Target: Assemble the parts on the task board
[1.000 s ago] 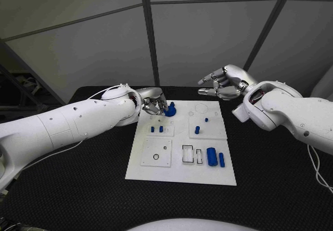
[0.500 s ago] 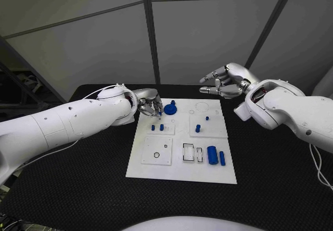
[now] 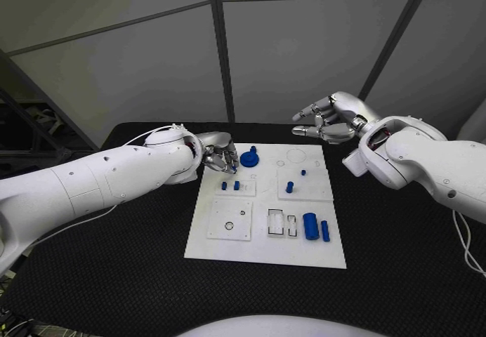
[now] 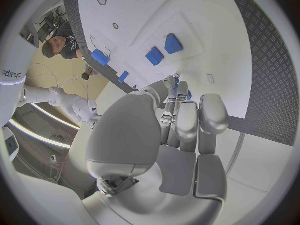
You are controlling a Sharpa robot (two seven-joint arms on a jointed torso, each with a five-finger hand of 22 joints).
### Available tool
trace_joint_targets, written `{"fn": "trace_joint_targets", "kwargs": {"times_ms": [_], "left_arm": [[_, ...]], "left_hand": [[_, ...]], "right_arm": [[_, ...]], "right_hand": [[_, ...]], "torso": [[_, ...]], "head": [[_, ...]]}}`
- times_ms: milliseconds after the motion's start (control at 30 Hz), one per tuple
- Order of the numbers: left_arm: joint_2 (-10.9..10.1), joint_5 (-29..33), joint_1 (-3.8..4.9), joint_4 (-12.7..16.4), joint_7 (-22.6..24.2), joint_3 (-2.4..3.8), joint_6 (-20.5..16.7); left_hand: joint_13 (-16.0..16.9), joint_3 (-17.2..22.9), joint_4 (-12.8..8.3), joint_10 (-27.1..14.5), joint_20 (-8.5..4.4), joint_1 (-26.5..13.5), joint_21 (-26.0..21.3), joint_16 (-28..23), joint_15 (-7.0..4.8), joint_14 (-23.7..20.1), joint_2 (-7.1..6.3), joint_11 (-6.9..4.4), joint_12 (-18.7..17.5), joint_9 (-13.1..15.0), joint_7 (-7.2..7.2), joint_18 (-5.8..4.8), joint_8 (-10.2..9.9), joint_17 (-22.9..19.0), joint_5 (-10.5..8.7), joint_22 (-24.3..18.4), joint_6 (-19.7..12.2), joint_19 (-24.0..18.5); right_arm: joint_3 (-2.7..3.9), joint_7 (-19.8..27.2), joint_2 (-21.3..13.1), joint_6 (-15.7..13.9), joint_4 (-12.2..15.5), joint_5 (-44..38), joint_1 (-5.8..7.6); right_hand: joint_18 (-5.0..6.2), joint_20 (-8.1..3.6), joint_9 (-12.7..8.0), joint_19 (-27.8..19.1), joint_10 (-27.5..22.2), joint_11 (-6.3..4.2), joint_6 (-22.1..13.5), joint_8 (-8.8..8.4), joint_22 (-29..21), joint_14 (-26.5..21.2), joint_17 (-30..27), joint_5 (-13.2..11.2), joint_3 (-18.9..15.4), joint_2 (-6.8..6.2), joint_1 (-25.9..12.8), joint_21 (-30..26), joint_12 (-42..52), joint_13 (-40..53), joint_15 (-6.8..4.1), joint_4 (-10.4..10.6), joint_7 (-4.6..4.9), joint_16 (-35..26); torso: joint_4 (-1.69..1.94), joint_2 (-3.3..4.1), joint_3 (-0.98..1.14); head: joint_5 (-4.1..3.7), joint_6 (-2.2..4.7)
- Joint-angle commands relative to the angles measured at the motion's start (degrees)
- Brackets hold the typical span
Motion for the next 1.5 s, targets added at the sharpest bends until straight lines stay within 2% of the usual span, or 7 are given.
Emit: {"fn": "trace_joint_targets", "kwargs": {"times_ms": [33,167,367,533,1500], "left_arm": [[0.26,0.24,0.03,-0.17,-0.31,0.05,1.07],[0.47,0.24,0.01,-0.5,-0.42,0.06,1.23],[0.72,0.24,0.0,-1.25,-0.64,0.06,1.61],[0.83,0.23,-0.01,-1.49,-0.85,0.05,2.07],[1.42,-0.06,-0.01,-1.53,-0.34,-0.17,2.89]], "left_hand": [[-0.05,0.01,-0.4,0.24,0.07,-0.64,-0.12,-0.09,-0.06,1.19,-0.14,-0.04,-0.4,-0.07,0.08,-5.36,-0.21,-0.05,-0.19,-0.05,0.38,-0.3],[-0.07,0.02,-0.43,0.27,0.07,-0.63,-0.18,-0.09,-0.06,1.19,-0.13,-0.05,-0.41,-0.09,0.08,-5.34,-0.21,-0.05,-0.23,-0.11,0.39,-0.35],[-0.08,0.05,-0.49,0.31,0.08,-0.61,-0.23,-0.1,-0.06,1.18,-0.12,-0.05,-0.41,-0.12,0.09,-5.32,-0.23,-0.09,-0.26,-0.15,0.41,-0.39],[-0.11,0.09,-0.58,0.39,0.08,-0.55,-0.27,-0.1,-0.06,1.16,-0.09,-0.07,-0.42,-0.16,0.09,-5.31,-0.23,-0.12,-0.29,-0.18,0.45,-0.43],[-0.17,0.19,-0.82,0.57,0.08,-0.44,-0.32,-0.09,-0.08,1.14,-0.04,-0.08,-0.42,-0.24,0.09,-5.29,-0.23,-0.18,-0.29,-0.19,0.58,-0.49]], "right_arm": [[0.04,0.49,0.08,0.28,0.01,-0.06,0.11],[0.04,0.48,0.08,0.29,0.01,-0.06,0.11],[0.04,0.45,0.06,0.3,0.05,-0.06,0.11],[0.04,0.44,0.03,0.32,0.07,-0.06,0.11],[0.04,0.38,-0.11,0.27,0.27,-0.06,0.12]], "right_hand": [[1.0,-0.26,0.06,0.04,0.31,-0.14,0.39,-0.16,0.07,2.38,0.08,0.19,-0.05,0.32,-0.01,-0.26,0.34,0.09,-0.42,-0.42,-0.04,-0.25],[1.0,-0.26,0.06,0.04,0.31,-0.14,0.39,-0.16,0.07,2.38,0.08,0.19,-0.05,0.32,-0.01,-0.26,0.34,0.09,-0.42,-0.42,-0.04,-0.25],[1.0,-0.26,0.06,0.04,0.31,-0.14,0.39,-0.16,0.07,2.38,0.08,0.19,-0.05,0.32,-0.01,-0.26,0.34,0.09,-0.42,-0.42,-0.04,-0.25],[1.0,-0.26,0.06,0.04,0.31,-0.14,0.39,-0.16,0.07,2.38,0.08,0.19,-0.05,0.32,-0.01,-0.26,0.34,0.09,-0.42,-0.42,-0.04,-0.25],[0.99,-0.27,0.08,0.09,0.34,-0.14,0.4,-0.17,0.1,2.4,0.13,0.19,-0.06,0.37,-0.06,-0.26,0.37,0.09,-0.43,-0.45,-0.04,-0.23]], "torso": [[-0.04,0.0,0.01],[-0.02,0.01,-0.02],[-0.01,-0.04,0.05],[-0.02,-0.02,-0.01],[0.01,0.0,0.02]], "head": [[-0.03,-0.05],[-0.08,-0.05],[-0.1,-0.04],[-0.2,-0.15],[-0.31,-0.24]]}}
